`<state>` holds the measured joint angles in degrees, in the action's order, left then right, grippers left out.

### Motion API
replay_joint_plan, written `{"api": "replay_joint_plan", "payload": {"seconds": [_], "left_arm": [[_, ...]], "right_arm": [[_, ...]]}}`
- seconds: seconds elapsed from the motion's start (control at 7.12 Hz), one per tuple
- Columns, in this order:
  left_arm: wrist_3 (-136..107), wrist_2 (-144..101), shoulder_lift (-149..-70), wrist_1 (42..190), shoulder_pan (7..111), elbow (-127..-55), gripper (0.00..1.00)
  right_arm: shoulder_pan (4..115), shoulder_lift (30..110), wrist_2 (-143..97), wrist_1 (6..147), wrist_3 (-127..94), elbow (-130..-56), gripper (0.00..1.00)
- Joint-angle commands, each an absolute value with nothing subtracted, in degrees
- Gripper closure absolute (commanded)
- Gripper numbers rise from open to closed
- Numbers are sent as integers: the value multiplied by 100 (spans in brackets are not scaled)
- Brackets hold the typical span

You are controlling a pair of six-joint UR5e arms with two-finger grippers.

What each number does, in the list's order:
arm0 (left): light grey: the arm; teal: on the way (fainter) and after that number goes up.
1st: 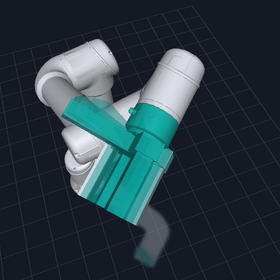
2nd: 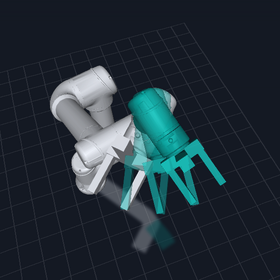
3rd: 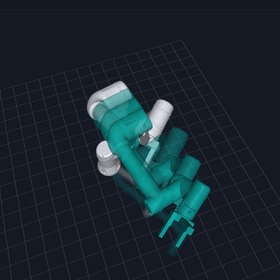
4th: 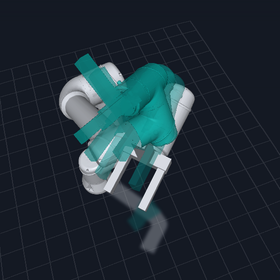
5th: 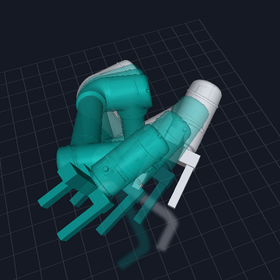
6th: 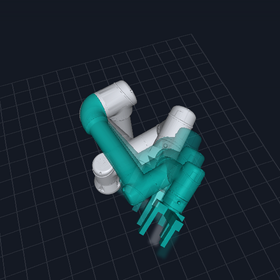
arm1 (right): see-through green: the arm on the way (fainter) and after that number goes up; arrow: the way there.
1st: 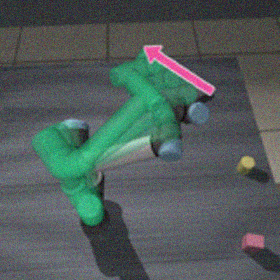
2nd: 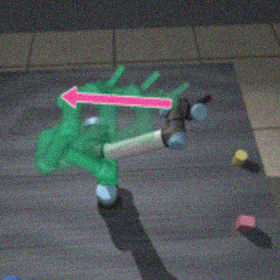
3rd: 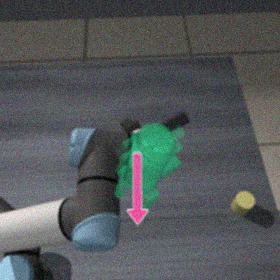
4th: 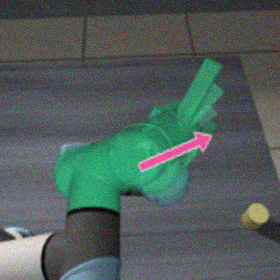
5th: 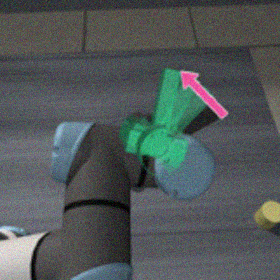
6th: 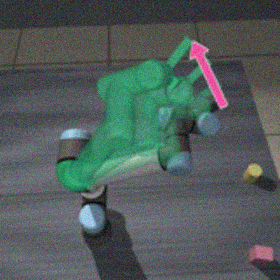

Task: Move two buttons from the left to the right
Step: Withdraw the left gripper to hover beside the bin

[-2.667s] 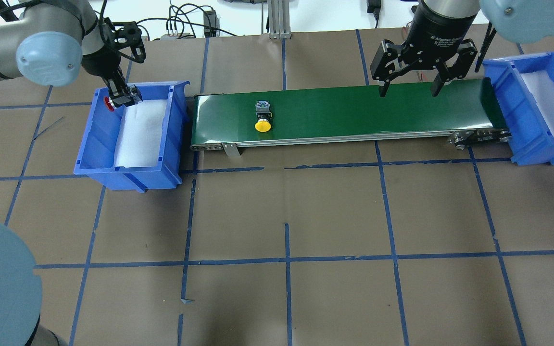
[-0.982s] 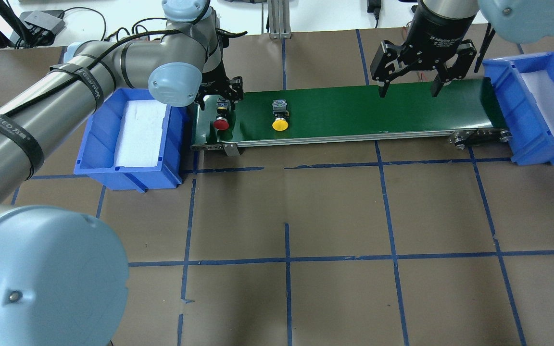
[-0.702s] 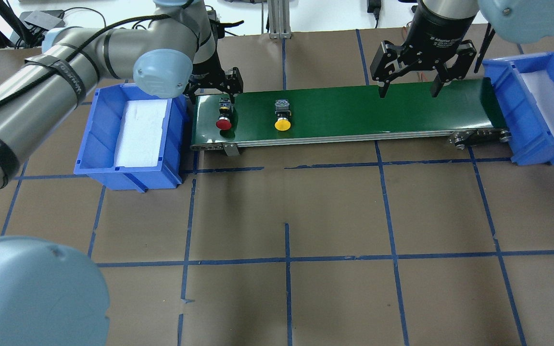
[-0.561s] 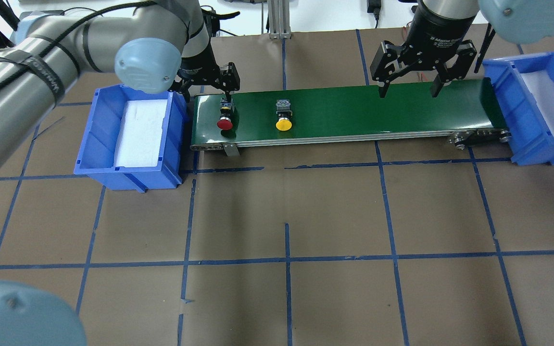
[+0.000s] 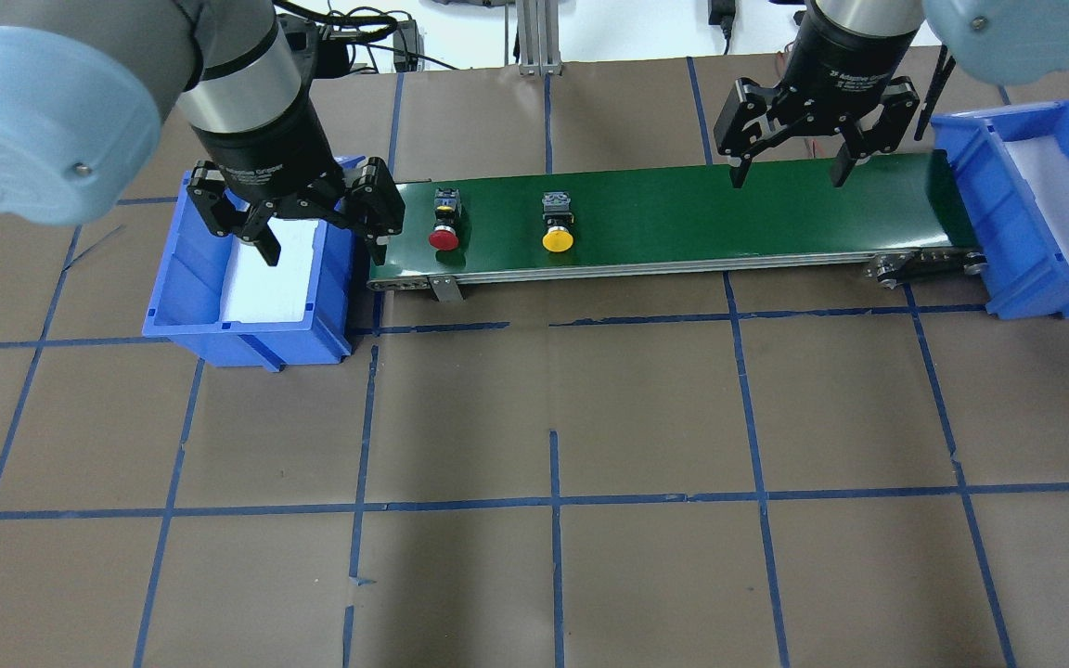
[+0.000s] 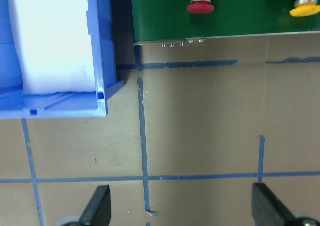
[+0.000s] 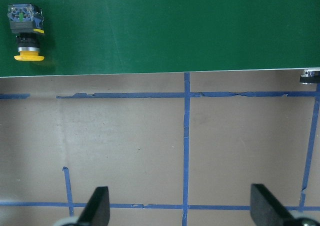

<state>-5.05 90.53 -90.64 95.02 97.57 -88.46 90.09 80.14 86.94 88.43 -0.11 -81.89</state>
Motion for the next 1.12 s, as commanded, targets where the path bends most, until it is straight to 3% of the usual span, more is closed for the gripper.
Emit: {"api": "replay_joint_plan", "payload": {"seconds": [0.0,0.98], "left_arm": [[-334,8852,-8859,9099,9738,-9071,0],[-325,8850,-8922,8736,9738,-9009,0]], "right_arm": [[9017,7875,8692,9201,-9,-8191,0],[9035,6944,8692,10063,-61,-8200,0]]}}
